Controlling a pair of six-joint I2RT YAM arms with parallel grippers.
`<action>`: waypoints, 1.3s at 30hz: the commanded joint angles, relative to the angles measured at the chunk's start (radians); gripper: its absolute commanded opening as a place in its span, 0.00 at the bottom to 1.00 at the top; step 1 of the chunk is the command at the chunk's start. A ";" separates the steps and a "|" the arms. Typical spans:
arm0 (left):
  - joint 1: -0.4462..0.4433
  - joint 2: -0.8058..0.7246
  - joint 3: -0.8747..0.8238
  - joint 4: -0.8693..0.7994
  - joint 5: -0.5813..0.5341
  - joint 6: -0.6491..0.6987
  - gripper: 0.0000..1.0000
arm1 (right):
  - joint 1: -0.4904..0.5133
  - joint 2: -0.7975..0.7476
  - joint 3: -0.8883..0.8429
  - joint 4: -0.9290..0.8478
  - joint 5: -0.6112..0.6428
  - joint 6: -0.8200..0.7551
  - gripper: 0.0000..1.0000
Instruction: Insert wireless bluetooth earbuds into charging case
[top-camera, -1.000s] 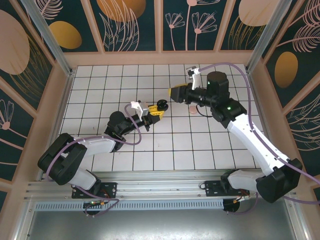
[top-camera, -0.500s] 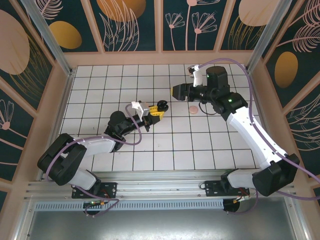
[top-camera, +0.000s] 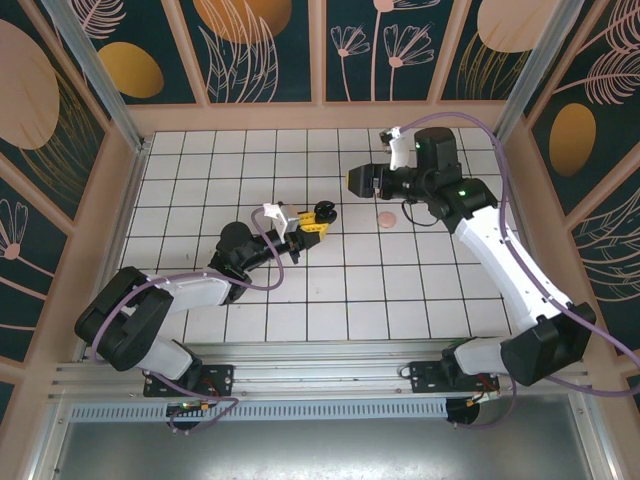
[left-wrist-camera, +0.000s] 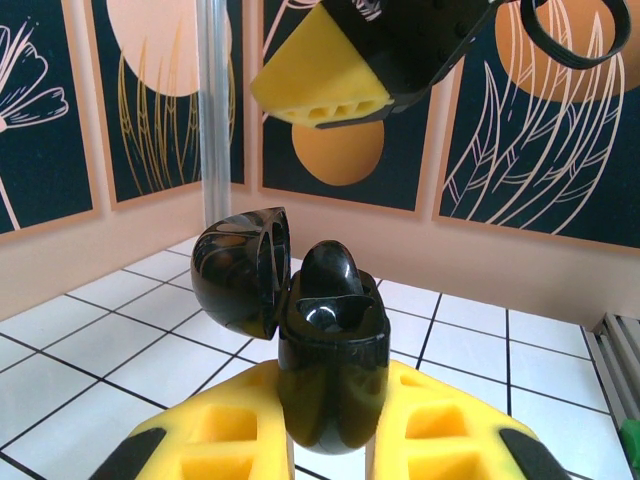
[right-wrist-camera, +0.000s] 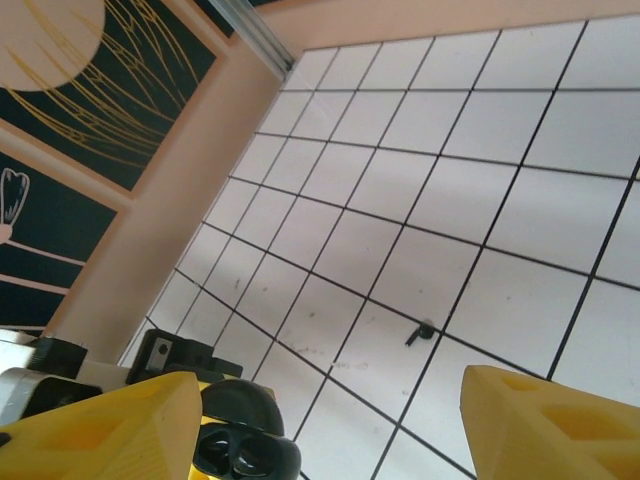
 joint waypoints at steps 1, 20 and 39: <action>-0.002 -0.023 0.023 0.009 0.014 0.017 0.08 | -0.001 0.024 0.037 -0.044 0.009 -0.021 0.70; -0.003 -0.037 0.024 0.036 0.049 0.026 0.08 | 0.053 0.061 0.000 -0.023 -0.175 -0.024 0.72; -0.003 -0.046 0.026 0.029 0.034 0.015 0.08 | 0.084 0.073 -0.039 -0.107 -0.102 -0.085 0.70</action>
